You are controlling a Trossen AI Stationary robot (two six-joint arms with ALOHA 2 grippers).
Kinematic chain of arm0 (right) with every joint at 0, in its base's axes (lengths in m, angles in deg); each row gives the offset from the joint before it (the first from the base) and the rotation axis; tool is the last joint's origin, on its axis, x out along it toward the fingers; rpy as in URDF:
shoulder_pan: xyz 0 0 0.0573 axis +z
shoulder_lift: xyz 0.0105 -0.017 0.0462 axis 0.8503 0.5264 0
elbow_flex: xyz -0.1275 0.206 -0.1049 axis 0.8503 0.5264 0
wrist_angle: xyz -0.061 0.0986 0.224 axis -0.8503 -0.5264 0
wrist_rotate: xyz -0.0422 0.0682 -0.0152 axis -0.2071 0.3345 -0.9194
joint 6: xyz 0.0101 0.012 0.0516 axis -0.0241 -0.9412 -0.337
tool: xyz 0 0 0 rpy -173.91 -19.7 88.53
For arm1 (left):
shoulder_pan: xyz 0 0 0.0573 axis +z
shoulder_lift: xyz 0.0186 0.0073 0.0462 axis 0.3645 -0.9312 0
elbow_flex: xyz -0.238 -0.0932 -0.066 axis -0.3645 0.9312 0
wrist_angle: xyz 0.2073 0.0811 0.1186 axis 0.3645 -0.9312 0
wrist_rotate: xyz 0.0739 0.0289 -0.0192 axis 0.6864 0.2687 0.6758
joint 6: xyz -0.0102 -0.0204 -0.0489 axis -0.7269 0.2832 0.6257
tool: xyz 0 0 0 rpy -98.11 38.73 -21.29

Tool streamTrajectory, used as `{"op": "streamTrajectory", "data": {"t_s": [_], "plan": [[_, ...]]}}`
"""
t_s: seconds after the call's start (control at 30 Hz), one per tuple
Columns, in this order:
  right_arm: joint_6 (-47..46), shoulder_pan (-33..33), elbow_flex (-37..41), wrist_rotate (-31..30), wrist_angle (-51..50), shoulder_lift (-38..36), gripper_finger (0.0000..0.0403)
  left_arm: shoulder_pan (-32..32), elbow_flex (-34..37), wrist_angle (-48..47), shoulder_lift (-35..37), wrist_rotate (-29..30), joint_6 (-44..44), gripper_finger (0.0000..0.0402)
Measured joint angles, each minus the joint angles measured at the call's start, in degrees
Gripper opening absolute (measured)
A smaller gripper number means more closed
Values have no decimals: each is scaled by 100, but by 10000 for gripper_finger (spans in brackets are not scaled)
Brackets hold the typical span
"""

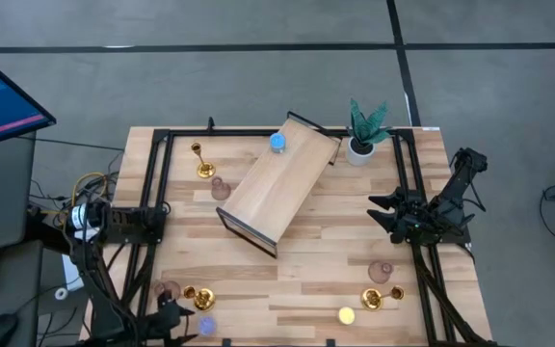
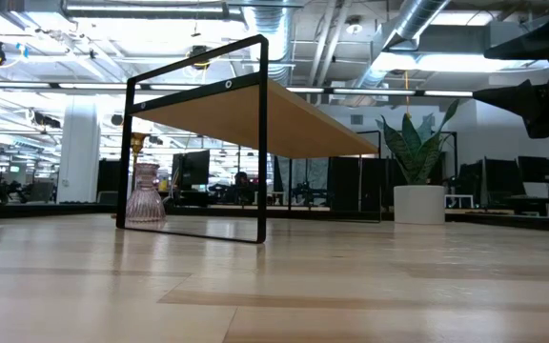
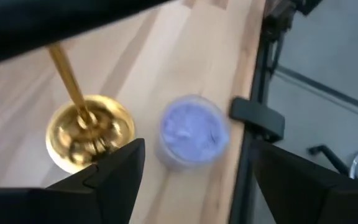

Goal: Pick & Place candle stick holders
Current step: Put the purple candle on the shelf

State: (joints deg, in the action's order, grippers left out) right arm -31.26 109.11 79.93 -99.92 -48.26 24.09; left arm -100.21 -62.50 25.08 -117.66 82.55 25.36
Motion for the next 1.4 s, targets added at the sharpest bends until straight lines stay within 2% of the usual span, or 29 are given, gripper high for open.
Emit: {"op": "streamTrajectory", "data": {"t_s": [0.3,0.8,1.4], "plan": [[-1,-1,0,0,0,0,286,164,138,667,-63,484,-491,288],[-1,-2,0,0,-2,0,286,226,138,1114,-623,373,-455,288],[-1,-1,1,0,-4,0,286,342,135,1276,-835,333,-610,288]]}}
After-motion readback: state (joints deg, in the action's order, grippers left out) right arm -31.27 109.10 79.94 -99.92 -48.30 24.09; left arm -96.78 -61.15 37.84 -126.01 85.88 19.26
